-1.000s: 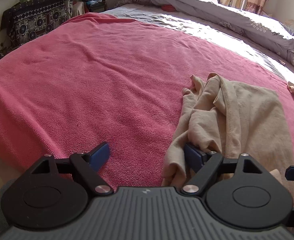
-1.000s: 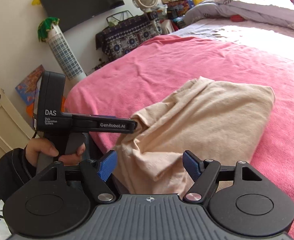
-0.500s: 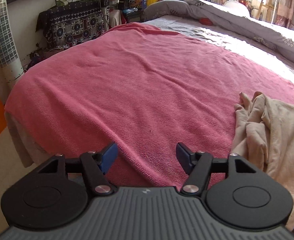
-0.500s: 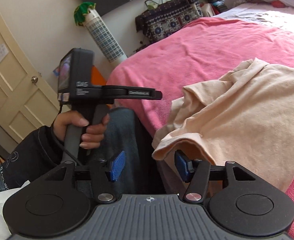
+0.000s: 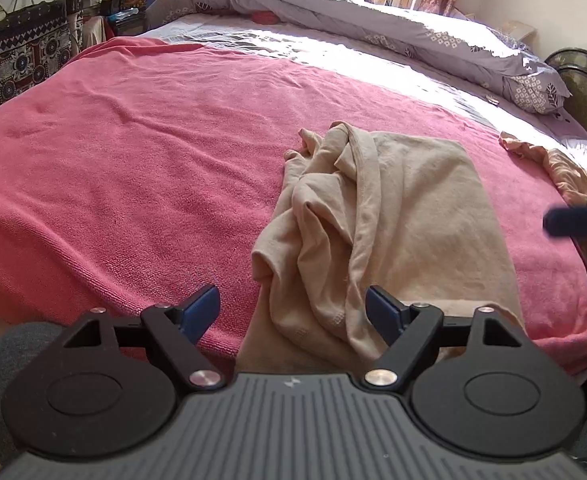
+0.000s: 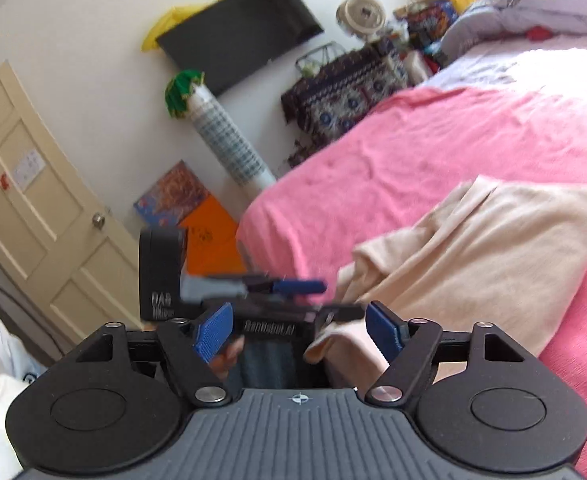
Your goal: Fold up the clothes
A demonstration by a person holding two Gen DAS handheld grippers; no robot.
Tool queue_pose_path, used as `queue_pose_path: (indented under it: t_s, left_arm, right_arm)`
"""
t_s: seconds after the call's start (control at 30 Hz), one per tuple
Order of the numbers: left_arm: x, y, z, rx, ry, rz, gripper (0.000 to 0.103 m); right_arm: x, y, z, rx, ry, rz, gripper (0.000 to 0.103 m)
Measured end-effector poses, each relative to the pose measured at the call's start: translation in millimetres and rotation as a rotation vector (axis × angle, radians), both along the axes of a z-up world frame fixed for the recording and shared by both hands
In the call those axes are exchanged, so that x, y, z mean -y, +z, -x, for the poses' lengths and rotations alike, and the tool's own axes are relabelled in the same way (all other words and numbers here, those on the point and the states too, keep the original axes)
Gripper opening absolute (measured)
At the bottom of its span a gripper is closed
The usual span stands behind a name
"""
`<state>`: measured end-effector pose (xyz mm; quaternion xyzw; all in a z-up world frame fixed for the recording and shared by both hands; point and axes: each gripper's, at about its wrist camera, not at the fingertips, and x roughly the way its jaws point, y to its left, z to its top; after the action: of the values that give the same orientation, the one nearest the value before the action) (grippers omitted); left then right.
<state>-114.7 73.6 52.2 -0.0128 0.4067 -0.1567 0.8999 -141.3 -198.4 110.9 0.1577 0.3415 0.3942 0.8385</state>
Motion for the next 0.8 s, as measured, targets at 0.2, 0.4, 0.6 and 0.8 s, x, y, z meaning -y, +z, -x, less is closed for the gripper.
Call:
queue_pose_path:
  t_s: [0.2,0.4,0.6,0.8]
  left_arm:
    - [23,-8,14,0.058,-0.052,-0.095,0.083]
    - [16,-12,15,0.063,-0.037,-0.094,0.083]
    - [-5,-14,10,0.030,0.019,-0.008,0.083]
    - [-21,-7,15,0.067,0.059,0.022,0.083]
  right_arm:
    - [-1,-4,-85,-0.001,-0.347,0.158,0.061]
    - [-53,-47,-154,-0.128,-0.321,0.202,0.053]
    - [-75,-65,-182,-0.199,-0.348,0.102,0.047]
    - [-89,-43,-191,-0.122,-0.306,0.107,0.049]
